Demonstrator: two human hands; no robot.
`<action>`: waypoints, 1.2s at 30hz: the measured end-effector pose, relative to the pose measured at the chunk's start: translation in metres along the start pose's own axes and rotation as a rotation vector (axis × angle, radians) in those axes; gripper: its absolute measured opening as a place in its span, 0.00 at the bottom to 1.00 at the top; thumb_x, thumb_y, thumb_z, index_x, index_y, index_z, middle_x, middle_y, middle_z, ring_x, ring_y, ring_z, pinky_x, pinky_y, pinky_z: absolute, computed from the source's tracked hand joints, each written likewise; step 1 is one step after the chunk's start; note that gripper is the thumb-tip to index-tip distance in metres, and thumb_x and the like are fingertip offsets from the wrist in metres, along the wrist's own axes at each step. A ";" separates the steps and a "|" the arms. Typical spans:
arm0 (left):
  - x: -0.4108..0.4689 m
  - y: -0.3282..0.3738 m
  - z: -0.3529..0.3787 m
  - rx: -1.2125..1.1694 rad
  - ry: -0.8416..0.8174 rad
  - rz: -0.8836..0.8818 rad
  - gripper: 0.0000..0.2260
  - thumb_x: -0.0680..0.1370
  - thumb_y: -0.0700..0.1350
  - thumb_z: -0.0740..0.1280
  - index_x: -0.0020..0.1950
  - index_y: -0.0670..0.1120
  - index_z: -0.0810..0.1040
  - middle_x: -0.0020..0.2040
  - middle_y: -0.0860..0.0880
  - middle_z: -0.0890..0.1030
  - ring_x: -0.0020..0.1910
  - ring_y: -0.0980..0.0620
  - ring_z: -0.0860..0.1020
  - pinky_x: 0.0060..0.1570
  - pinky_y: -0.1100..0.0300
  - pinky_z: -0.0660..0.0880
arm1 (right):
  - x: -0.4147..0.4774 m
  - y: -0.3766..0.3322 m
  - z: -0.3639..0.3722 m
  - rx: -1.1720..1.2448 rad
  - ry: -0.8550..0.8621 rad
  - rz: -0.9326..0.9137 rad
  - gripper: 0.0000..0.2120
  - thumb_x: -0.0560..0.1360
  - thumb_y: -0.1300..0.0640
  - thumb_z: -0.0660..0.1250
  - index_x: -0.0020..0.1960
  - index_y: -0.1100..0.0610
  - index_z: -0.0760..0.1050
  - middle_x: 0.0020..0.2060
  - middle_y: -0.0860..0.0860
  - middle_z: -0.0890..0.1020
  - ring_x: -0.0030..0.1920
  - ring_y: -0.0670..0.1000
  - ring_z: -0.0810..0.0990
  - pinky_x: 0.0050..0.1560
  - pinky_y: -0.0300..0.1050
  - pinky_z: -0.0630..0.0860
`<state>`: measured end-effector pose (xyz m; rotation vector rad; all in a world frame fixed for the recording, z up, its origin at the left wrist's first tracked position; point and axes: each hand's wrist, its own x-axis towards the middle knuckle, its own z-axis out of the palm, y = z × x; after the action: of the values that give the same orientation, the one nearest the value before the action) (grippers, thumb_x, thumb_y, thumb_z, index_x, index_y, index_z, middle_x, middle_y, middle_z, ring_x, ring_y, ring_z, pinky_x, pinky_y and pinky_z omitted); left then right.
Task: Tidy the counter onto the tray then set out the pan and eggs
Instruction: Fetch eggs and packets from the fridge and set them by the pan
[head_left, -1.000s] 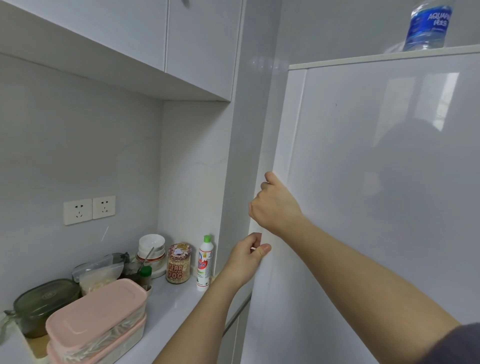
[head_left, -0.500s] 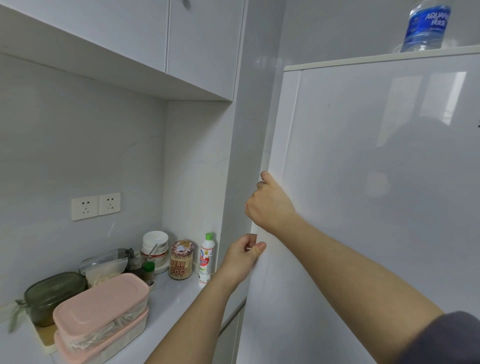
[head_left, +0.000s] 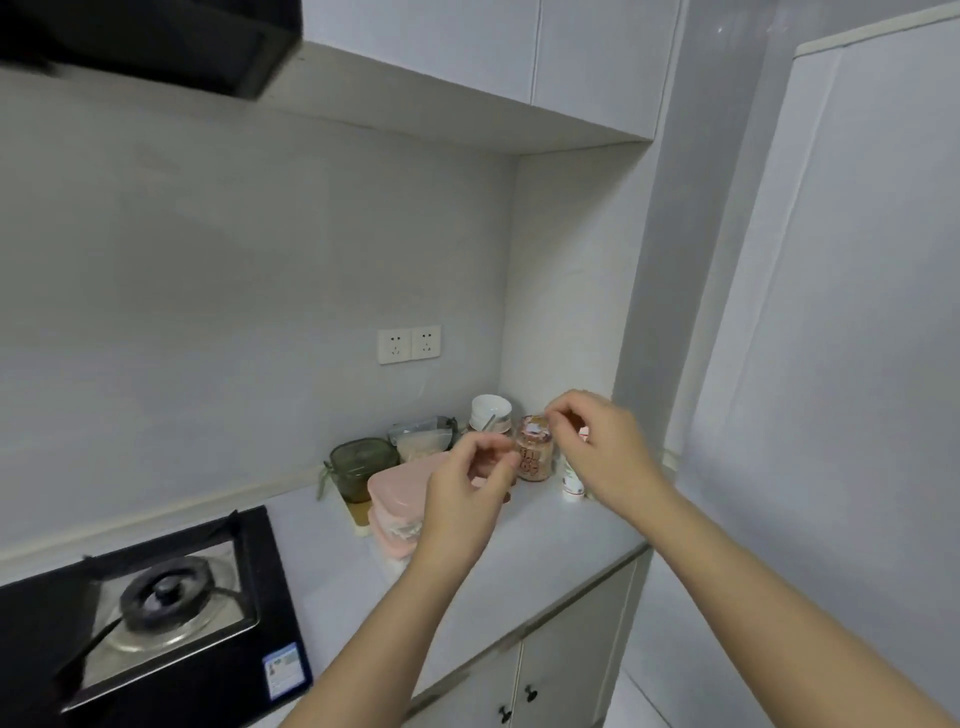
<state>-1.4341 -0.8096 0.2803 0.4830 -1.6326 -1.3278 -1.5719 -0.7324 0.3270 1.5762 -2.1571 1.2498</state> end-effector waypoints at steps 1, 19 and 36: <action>-0.012 0.002 -0.021 0.018 0.031 0.001 0.08 0.76 0.38 0.69 0.45 0.52 0.79 0.42 0.51 0.82 0.43 0.47 0.79 0.40 0.56 0.80 | -0.012 -0.014 0.014 0.126 -0.004 0.014 0.06 0.77 0.61 0.64 0.45 0.55 0.79 0.39 0.49 0.81 0.42 0.49 0.78 0.46 0.48 0.75; -0.311 0.118 -0.433 0.335 0.668 0.008 0.06 0.78 0.38 0.65 0.47 0.48 0.79 0.39 0.49 0.82 0.38 0.52 0.80 0.41 0.59 0.79 | -0.234 -0.417 0.229 0.967 -0.443 0.004 0.08 0.79 0.63 0.62 0.49 0.53 0.78 0.39 0.48 0.82 0.40 0.45 0.81 0.44 0.37 0.78; -0.511 0.149 -0.724 0.513 1.238 -0.168 0.06 0.78 0.39 0.66 0.45 0.50 0.79 0.39 0.49 0.81 0.39 0.51 0.80 0.43 0.55 0.79 | -0.370 -0.703 0.433 1.001 -1.029 -0.150 0.08 0.78 0.63 0.62 0.48 0.52 0.77 0.39 0.48 0.82 0.38 0.44 0.79 0.42 0.34 0.76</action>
<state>-0.5431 -0.7529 0.1795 1.4219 -0.8219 -0.4262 -0.6828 -0.8409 0.1980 3.2900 -1.7200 1.8682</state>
